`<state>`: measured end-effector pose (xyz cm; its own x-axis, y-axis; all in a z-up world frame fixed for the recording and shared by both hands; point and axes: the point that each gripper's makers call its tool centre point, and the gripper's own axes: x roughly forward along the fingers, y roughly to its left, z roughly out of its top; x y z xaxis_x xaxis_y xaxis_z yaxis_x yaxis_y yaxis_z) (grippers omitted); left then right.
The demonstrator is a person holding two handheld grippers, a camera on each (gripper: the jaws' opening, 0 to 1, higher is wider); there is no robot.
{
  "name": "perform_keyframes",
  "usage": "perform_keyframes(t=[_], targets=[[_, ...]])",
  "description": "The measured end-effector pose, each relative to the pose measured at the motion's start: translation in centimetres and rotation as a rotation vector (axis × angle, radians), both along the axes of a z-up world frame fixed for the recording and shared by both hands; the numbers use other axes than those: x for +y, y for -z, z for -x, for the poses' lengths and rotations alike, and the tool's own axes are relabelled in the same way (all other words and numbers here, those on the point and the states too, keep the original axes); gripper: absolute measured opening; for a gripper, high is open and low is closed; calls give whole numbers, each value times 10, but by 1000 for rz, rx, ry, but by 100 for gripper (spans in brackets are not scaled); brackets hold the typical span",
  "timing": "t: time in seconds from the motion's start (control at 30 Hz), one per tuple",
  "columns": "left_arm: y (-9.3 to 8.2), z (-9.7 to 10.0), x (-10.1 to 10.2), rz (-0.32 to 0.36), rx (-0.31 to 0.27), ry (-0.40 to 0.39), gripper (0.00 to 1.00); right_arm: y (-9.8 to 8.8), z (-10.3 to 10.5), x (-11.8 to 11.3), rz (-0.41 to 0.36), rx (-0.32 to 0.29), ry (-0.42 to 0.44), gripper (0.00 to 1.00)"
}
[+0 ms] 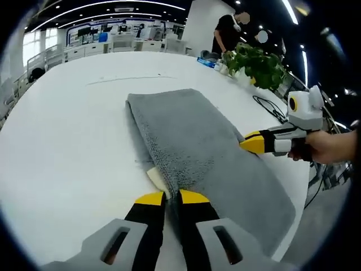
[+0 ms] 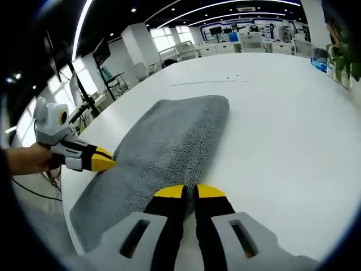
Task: Fold the towel on the table until its edges align and the towel forms a compact rectangular stack.
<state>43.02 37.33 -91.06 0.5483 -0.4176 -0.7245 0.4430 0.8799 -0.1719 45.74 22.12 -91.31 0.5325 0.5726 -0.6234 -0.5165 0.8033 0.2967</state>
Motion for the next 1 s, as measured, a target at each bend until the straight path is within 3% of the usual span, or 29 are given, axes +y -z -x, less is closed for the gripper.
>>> perform_keyframes(t=[0.23, 0.33, 0.47, 0.53, 0.6, 0.63, 0.73, 0.87, 1.0], targets=[[0, 15, -38, 20, -9, 57, 8, 1, 12, -40, -13, 19, 88, 4], [0, 13, -38, 6, -14, 61, 9, 0, 13, -37, -16, 15, 85, 4], [0, 11, -35, 19, 28, 65, 10, -1, 12, -36, -32, 23, 80, 6], [-4, 12, -35, 10, 29, 81, 13, -7, 12, -33, -86, -6, 59, 7], [-16, 13, -37, 31, -16, 97, 23, -12, 15, -38, -87, -25, 53, 10], [-30, 9, -41, 80, -76, 74, 28, -17, 17, -40, -94, -45, 42, 12], [-49, 15, -46, 113, -124, 96, 32, -30, 21, -44, -91, -83, 1, 18], [-66, 33, -58, 95, -162, 203, 39, -43, 27, -47, -76, -123, -70, 24], [-68, 61, -67, 4, -179, 362, 39, -49, 48, -42, -46, -158, -189, 28]])
